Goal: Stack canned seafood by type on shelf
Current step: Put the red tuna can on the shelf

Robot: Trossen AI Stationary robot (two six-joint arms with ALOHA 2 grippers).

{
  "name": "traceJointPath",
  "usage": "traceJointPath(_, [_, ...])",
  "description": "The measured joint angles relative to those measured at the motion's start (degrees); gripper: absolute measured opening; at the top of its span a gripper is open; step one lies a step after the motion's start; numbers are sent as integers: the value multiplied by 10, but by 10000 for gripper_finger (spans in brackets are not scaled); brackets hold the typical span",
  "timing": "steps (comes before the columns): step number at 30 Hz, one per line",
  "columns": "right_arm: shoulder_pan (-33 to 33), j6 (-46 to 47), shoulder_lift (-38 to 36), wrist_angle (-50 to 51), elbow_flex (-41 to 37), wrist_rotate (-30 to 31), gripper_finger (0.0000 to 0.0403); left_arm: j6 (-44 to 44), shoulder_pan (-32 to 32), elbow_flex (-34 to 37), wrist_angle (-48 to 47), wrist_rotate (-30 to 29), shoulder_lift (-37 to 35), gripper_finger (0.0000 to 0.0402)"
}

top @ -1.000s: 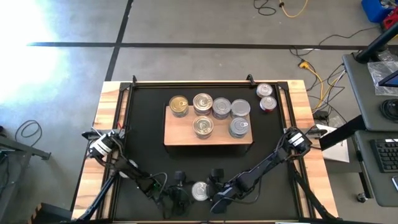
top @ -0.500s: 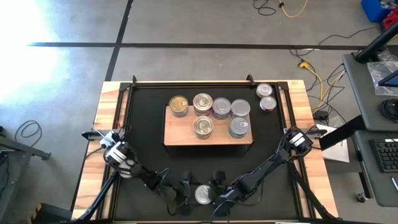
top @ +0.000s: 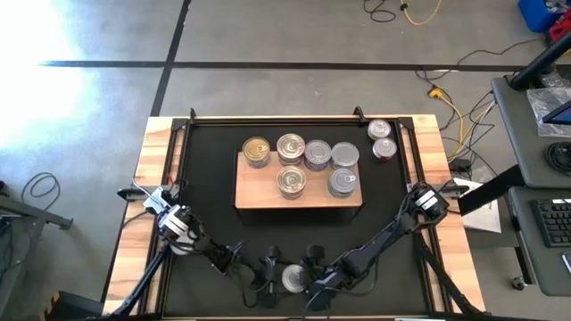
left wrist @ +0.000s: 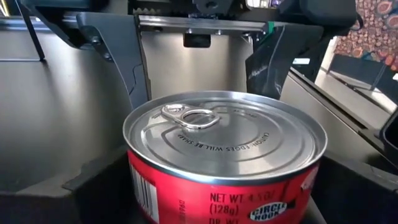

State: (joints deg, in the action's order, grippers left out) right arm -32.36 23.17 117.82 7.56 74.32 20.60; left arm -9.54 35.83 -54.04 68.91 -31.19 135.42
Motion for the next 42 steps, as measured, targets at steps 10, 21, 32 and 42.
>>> traceJointPath(10, [-2, 32, -16, 19, 1, -12, 336, 19, -1, -18, 6, -10, 12, 392])
traceJointPath(21, [-37, 116, -162, 260, 3, 6, 324, -16, 3, -27, -159, -38, -85, 382])
traceJointPath(32, [-65, 152, -349, 374, 3, 73, 312, -48, -20, -165, -279, -175, -147, 382])
traceJointPath(42, [-18, 126, -429, 379, 3, 222, 304, -13, -82, -243, -324, -207, -149, 382])
